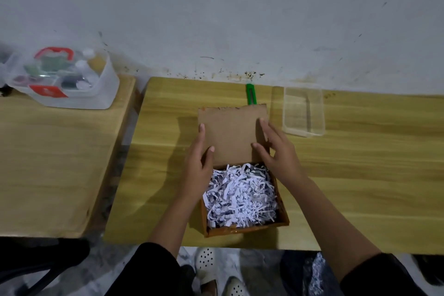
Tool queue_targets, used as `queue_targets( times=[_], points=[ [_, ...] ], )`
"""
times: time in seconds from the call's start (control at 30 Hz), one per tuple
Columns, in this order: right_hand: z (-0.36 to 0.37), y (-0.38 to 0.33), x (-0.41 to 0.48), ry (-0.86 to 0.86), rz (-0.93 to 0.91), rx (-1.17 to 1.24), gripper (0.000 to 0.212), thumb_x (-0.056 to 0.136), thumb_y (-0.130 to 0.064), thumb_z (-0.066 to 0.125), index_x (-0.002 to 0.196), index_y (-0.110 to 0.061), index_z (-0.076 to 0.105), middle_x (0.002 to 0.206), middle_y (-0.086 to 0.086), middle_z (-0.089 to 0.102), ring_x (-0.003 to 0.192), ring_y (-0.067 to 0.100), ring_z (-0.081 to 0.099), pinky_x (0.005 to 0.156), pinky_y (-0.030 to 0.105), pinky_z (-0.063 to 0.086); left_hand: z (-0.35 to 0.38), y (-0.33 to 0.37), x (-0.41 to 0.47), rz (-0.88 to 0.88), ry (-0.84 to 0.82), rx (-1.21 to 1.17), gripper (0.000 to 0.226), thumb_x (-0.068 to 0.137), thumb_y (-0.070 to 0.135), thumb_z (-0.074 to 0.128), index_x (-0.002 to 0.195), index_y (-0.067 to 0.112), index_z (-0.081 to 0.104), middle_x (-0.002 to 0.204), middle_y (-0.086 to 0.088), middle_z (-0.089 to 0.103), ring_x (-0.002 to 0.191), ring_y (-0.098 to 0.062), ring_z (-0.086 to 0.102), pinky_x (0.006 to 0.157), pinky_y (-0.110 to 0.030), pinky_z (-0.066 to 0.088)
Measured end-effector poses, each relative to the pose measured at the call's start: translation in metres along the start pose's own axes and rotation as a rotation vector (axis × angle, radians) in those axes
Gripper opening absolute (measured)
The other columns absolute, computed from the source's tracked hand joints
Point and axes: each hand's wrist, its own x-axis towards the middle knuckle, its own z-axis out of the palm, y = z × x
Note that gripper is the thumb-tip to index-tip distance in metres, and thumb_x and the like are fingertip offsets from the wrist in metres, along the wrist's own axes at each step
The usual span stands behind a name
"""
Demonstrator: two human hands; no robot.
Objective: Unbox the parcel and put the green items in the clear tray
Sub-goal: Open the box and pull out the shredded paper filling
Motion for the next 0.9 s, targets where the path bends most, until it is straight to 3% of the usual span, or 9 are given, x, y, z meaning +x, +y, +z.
queue_targets(
  times=[0.1, 0.17, 0.23, 0.3, 0.4, 0.57, 0.67, 0.8, 0.9],
  points=[
    [0.005, 0.009, -0.018, 0.007, -0.006, 0.041, 0.055, 0.087, -0.019, 0.062, 0.138, -0.017, 0.040, 0.141, 0.008, 0.039, 0.123, 0.011, 0.039, 0.100, 0.036, 0.048, -0.001, 0.000, 0.007, -0.039, -0.021, -0.040, 0.058, 0.096, 0.020, 0.044, 0.145, 0.032, 0.016, 0.151, 0.010, 0.023, 0.139, -0.012, 0.028, 0.110, -0.029, 0.032],
    [0.005, 0.014, -0.023, 0.019, -0.007, 0.063, 0.055, 0.085, -0.019, 0.064, 0.136, -0.015, 0.043, 0.139, 0.005, 0.041, 0.122, 0.012, 0.042, 0.096, 0.033, 0.051, 0.000, 0.005, 0.014, -0.076, -0.026, -0.024, 0.057, 0.095, 0.019, 0.046, 0.144, 0.030, 0.020, 0.151, -0.011, 0.030, 0.133, -0.028, 0.037, 0.108, -0.044, 0.036],
    [0.002, 0.014, -0.022, 0.025, 0.027, 0.084, 0.057, 0.084, -0.020, 0.066, 0.136, -0.015, 0.043, 0.138, 0.003, 0.041, 0.124, 0.014, 0.043, 0.096, 0.029, 0.050, 0.000, 0.012, 0.019, -0.093, -0.026, 0.012, 0.055, 0.095, 0.016, 0.046, 0.144, 0.026, 0.023, 0.143, -0.028, 0.029, 0.118, -0.035, 0.050, 0.097, -0.037, 0.043],
    [0.000, 0.013, -0.022, 0.018, 0.060, 0.085, 0.058, 0.084, -0.020, 0.066, 0.137, -0.013, 0.043, 0.138, 0.004, 0.042, 0.123, 0.015, 0.044, 0.097, 0.027, 0.048, 0.001, 0.015, 0.020, -0.103, -0.053, 0.016, 0.056, 0.095, 0.015, 0.046, 0.145, 0.025, 0.022, 0.147, -0.022, 0.029, 0.123, -0.029, 0.049, 0.098, -0.027, 0.044],
    [-0.005, 0.009, -0.025, 0.017, 0.044, 0.004, 0.056, 0.084, -0.019, 0.065, 0.136, -0.010, 0.044, 0.136, 0.009, 0.046, 0.121, 0.020, 0.049, 0.101, 0.033, 0.047, 0.001, 0.014, 0.014, -0.103, -0.054, 0.116, 0.056, 0.094, 0.014, 0.050, 0.144, 0.021, 0.027, 0.152, -0.004, 0.027, 0.140, -0.019, 0.027, 0.111, -0.028, 0.026],
    [-0.023, -0.005, -0.051, 0.057, -0.054, -0.160, 0.047, 0.084, -0.020, 0.066, 0.127, -0.008, 0.051, 0.120, 0.011, 0.053, 0.111, 0.022, 0.051, 0.094, 0.022, 0.036, -0.010, 0.025, -0.022, 0.084, 0.019, 0.443, 0.050, 0.090, 0.017, 0.057, 0.137, 0.012, 0.042, 0.149, -0.005, 0.031, 0.138, -0.019, 0.026, 0.112, -0.030, 0.023],
    [-0.029, -0.015, -0.065, -0.063, -0.152, -0.211, 0.045, 0.082, -0.021, 0.068, 0.123, -0.008, 0.054, 0.115, 0.012, 0.054, 0.107, 0.024, 0.054, 0.092, 0.026, 0.042, -0.016, 0.033, -0.041, 0.181, 0.004, 0.580, 0.053, 0.087, 0.021, 0.061, 0.136, 0.009, 0.043, 0.146, -0.008, 0.034, 0.137, -0.024, 0.027, 0.110, -0.032, 0.024],
    [-0.026, -0.025, -0.061, -0.421, -0.176, -0.241, 0.068, 0.079, -0.031, 0.070, 0.136, -0.011, 0.039, 0.137, 0.010, 0.040, 0.126, 0.023, 0.040, 0.101, 0.026, 0.034, -0.015, 0.047, -0.045, 0.128, -0.346, 0.624, 0.075, 0.085, 0.035, 0.063, 0.146, 0.014, 0.024, 0.152, -0.001, 0.024, 0.140, -0.018, 0.019, 0.110, -0.026, 0.020],
    [-0.015, -0.026, -0.053, -0.639, -0.128, -0.406, 0.095, 0.071, -0.035, 0.076, 0.145, -0.013, 0.019, 0.146, 0.011, 0.026, 0.133, 0.028, 0.027, 0.108, 0.038, 0.033, -0.009, 0.050, -0.039, 0.108, -0.610, 0.948, 0.102, 0.073, 0.048, 0.070, 0.148, 0.013, 0.009, 0.153, -0.004, 0.013, 0.141, -0.022, 0.010, 0.113, -0.033, 0.021]
  ],
)
